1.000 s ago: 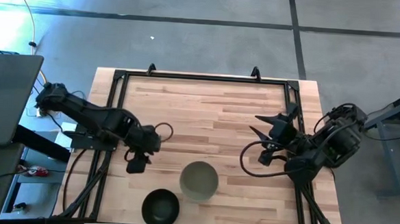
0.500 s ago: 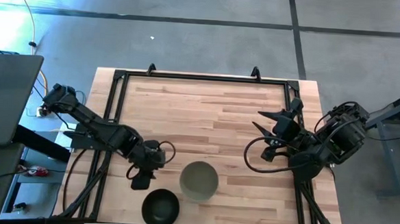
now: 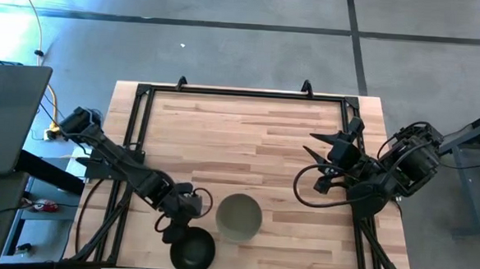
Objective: Nest bowls inside each other
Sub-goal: Stack the black bowl on top of the gray bowl
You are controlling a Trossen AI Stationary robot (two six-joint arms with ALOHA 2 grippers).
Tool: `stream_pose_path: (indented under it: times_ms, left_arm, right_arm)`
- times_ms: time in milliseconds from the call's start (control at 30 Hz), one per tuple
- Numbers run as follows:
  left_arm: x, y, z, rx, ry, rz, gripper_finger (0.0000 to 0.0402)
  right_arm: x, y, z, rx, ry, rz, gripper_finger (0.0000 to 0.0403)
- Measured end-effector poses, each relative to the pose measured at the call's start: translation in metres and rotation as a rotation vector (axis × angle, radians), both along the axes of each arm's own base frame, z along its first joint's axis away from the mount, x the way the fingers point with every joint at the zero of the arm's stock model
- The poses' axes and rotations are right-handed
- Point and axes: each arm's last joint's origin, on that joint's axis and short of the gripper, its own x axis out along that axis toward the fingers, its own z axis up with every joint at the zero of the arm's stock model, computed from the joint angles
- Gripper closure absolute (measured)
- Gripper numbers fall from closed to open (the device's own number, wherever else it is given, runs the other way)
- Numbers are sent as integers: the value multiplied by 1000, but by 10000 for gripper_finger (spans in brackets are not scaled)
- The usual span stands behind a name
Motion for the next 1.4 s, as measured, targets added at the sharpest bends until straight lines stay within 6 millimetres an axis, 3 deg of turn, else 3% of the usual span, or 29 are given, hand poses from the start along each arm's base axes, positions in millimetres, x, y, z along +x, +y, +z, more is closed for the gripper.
stream_pose_path:
  times_ms: [600,1200,1400]
  left_arm:
    - [14,-18,-36,15,90,48,234]
    - [18,-20,-41,22,77,75,234]
    - [18,-20,-41,25,75,77,266]
  right_arm:
    - [0,0,0,7,5,5,256]
    - [0,0,0,0,10,9,256]
    - [0,0,0,-2,11,10,256]
